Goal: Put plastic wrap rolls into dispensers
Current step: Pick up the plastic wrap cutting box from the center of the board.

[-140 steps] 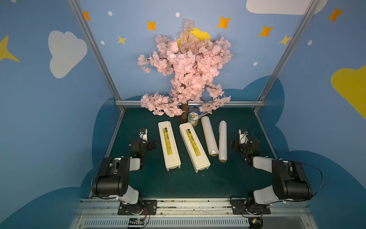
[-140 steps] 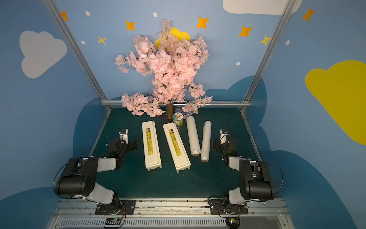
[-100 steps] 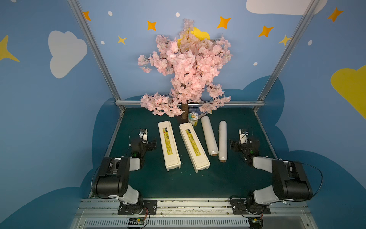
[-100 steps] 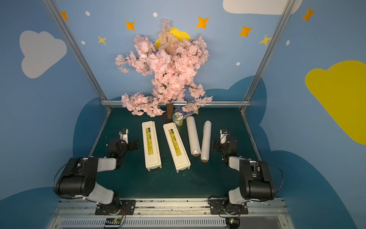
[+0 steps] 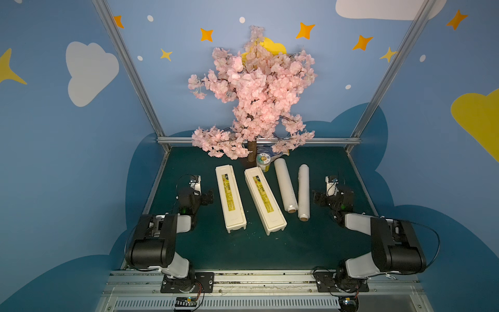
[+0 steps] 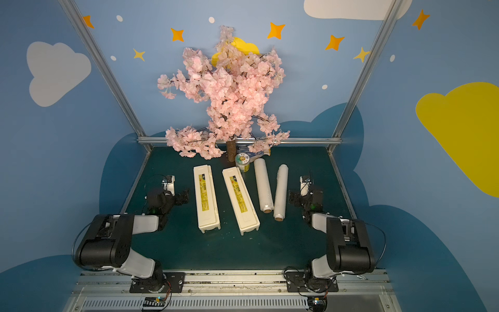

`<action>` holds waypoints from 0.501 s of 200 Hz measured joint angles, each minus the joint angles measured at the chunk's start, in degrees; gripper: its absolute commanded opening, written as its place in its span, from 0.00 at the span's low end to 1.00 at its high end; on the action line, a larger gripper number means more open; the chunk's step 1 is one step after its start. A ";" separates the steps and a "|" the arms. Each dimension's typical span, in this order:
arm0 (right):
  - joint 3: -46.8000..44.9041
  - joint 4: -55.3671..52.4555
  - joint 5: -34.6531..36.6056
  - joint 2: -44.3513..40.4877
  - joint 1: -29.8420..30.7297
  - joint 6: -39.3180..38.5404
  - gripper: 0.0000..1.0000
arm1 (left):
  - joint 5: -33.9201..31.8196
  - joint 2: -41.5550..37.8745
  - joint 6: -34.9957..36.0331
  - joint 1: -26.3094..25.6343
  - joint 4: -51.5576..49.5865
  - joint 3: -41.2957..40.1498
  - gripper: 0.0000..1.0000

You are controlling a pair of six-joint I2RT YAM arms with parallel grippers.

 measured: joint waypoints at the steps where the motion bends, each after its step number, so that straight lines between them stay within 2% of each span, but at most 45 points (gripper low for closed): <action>1: 0.00 0.00 0.00 0.00 0.00 0.00 0.95 | 0.00 0.00 0.00 0.00 0.00 0.00 1.00; 45: 0.00 0.00 0.00 0.00 0.00 0.00 0.94 | 0.00 0.00 0.00 0.00 0.00 0.00 1.00; 75: 0.00 0.00 0.02 -0.02 0.00 -0.04 0.94 | -0.15 -0.17 -0.07 0.00 0.13 -0.02 0.96; 100: 2.45 -5.92 1.14 -1.81 0.02 0.33 0.95 | -2.64 -5.97 -1.40 0.00 -9.64 2.25 0.95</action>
